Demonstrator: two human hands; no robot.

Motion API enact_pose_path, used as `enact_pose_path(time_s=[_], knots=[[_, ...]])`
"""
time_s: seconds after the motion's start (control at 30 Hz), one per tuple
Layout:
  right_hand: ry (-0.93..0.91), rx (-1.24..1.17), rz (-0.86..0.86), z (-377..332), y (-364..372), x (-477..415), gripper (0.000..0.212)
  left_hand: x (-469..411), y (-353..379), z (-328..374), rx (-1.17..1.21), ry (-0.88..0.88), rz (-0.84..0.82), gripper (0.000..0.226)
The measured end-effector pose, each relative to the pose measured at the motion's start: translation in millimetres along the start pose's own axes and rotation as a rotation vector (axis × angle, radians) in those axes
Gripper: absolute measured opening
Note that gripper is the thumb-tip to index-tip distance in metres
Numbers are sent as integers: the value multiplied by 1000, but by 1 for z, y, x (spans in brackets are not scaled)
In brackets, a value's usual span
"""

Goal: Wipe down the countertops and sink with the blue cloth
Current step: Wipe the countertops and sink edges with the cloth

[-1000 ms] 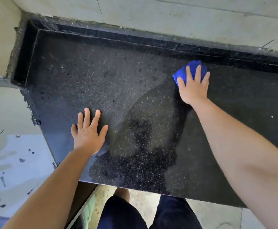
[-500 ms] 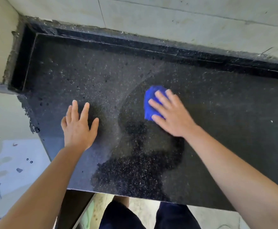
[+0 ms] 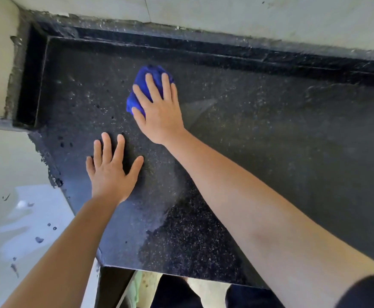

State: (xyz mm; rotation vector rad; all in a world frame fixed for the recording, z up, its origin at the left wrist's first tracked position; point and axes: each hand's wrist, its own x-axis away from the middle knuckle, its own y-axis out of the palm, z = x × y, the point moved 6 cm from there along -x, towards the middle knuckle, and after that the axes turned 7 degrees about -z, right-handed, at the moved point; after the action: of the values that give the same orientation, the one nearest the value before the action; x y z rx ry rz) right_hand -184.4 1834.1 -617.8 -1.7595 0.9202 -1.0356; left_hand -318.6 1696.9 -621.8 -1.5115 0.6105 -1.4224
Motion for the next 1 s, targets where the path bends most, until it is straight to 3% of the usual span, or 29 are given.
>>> enact_pose_path(time_s=[0.1, 0.17, 0.33, 0.4, 0.5, 0.57, 0.67, 0.8, 0.9, 1.0], knots=[[-230, 84, 10, 28, -5, 13, 59, 0, 2, 0, 18, -11, -23, 76], [-182, 128, 33, 85, -15, 24, 59, 0, 6, -1, 26, -14, -38, 76], [376, 23, 101, 244, -48, 94, 63, 0, 12, -1, 8, 9, -17, 73], [539, -5, 129, 248, -44, 97, 65, -1, 14, -1, -1, 2, -42, 73], [747, -89, 221, 191, -29, 81, 65, 0, 14, 0, -21, -4, -58, 73], [660, -107, 237, 134, -16, 67, 61, 0, 13, 0, -33, -6, -63, 74], [230, -4, 147, 47, 5, 62, 59, 0, 13, 0, -39, -14, -85, 74], [-162, 70, 68, 16, 15, 102, 54, -1, 13, 0, -33, -9, -98, 75], [-236, 154, 67, 57, 1, 129, 53, -1, 13, 0, -45, -2, -108, 75], [-87, 214, 135, 123, -18, 149, 52, -2, 13, 1, -56, 4, -115, 75]])
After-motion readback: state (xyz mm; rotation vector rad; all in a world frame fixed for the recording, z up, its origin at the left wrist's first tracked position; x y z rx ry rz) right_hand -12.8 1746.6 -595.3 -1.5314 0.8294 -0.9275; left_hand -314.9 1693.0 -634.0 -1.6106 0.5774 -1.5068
